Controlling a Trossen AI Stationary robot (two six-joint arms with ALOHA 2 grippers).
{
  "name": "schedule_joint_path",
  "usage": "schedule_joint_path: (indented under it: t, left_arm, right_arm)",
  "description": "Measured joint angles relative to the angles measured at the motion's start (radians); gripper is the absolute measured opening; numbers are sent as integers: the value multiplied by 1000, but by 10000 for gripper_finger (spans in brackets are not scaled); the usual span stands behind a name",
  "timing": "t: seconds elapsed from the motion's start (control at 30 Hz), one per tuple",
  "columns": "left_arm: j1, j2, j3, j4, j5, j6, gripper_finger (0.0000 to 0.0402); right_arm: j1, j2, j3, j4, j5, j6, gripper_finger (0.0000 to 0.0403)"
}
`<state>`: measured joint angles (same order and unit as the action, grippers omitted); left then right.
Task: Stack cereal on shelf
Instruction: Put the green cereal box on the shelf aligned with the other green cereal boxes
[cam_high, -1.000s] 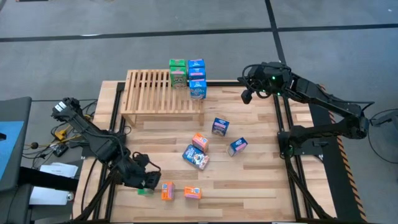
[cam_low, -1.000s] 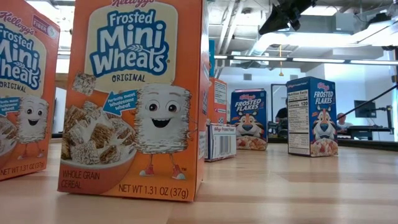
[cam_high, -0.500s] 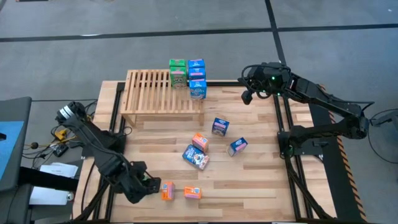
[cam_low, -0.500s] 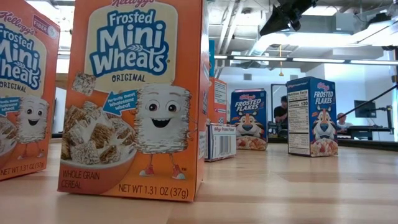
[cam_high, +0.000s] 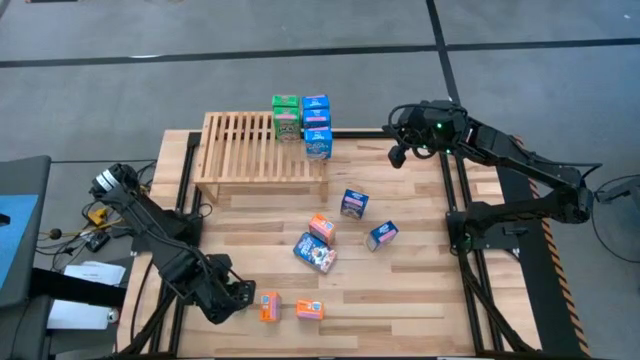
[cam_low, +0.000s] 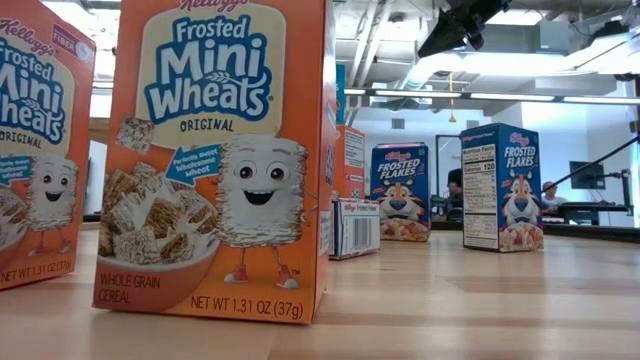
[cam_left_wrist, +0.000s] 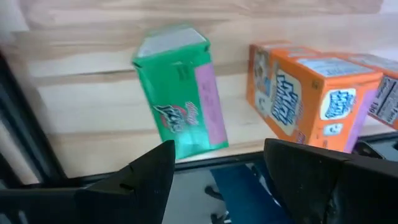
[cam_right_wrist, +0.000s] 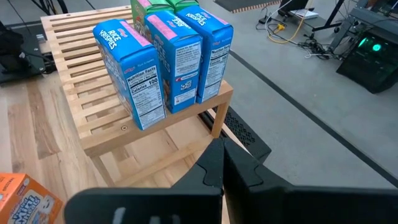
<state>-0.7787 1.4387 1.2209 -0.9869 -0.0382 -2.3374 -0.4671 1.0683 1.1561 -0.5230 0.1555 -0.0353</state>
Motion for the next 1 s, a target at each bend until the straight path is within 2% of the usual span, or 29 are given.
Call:
schedule_joint_path:
  t: [0.1,0.23,0.43,0.8,1.0]
  left_arm:
    - [2,4,6,-72,15,2,235]
    - [2,4,7,-100,-16,-16,235]
    - [7,20,0,-87,-18,-17,235]
    - [7,145,-1,-37,-9,-16,235]
    - [11,165,-1,-35,-23,2,234]
  right_arm:
    - [0,0,0,-1,0,0,17]
    - [0,0,0,-2,0,0,17]
    - [0,0,0,-14,0,0,17]
    - [0,0,0,-23,0,0,17]
    - [0,0,0,-23,0,0,17]
